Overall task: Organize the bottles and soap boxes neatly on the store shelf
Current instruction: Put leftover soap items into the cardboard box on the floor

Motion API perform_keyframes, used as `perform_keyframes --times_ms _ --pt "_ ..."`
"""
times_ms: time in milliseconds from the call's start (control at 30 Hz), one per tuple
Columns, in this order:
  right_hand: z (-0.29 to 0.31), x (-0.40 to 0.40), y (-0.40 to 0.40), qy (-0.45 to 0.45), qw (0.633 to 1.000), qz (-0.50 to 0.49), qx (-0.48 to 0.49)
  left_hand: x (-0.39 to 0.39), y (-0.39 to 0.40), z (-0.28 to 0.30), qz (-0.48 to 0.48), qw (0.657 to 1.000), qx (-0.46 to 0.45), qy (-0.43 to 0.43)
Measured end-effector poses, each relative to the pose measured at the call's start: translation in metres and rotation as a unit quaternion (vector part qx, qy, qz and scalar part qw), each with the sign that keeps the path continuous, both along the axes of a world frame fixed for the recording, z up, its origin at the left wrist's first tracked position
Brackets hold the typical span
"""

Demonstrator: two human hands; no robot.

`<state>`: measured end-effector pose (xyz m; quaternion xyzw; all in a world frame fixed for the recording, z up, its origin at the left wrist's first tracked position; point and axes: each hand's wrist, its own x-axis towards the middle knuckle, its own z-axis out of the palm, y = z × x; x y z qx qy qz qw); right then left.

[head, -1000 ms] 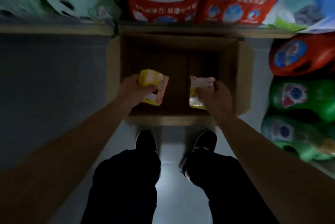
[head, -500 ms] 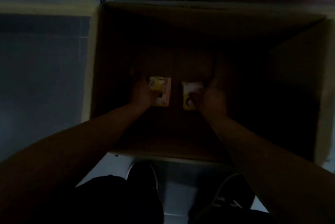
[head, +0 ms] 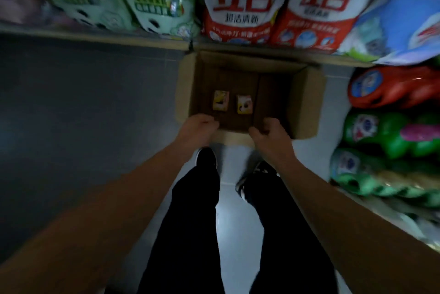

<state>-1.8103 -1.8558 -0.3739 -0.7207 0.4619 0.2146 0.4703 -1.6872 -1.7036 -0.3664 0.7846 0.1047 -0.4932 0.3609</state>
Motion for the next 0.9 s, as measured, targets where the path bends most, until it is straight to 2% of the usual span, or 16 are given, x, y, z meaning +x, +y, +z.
perform_keyframes --times_ms 167,300,400,500,667,800,900 --pt "0.186 -0.046 0.039 -0.005 0.998 0.009 0.056 -0.055 0.042 0.164 -0.009 0.998 -0.054 0.03" --pt "0.264 -0.078 0.072 -0.021 0.994 0.075 0.08 -0.1 0.088 0.24 0.031 0.996 -0.069 0.047" --pt "0.286 -0.104 0.103 -0.033 0.988 0.111 0.1 -0.138 0.131 0.27 0.078 0.995 -0.057 0.036" --pt "0.293 -0.136 0.131 -0.018 0.978 0.15 0.144 -0.182 0.168 0.289 0.165 0.985 -0.057 0.011" --pt "0.302 -0.184 0.171 -0.035 0.966 0.211 0.147 -0.269 0.228 0.302 0.351 0.934 -0.067 0.02" --pt "0.303 -0.192 0.204 0.0 0.946 0.293 0.142 -0.315 0.289 0.297 0.406 0.912 -0.047 0.024" --pt "0.301 -0.165 0.241 0.027 0.928 0.351 0.121 -0.331 0.34 0.289 0.451 0.892 -0.031 0.004"
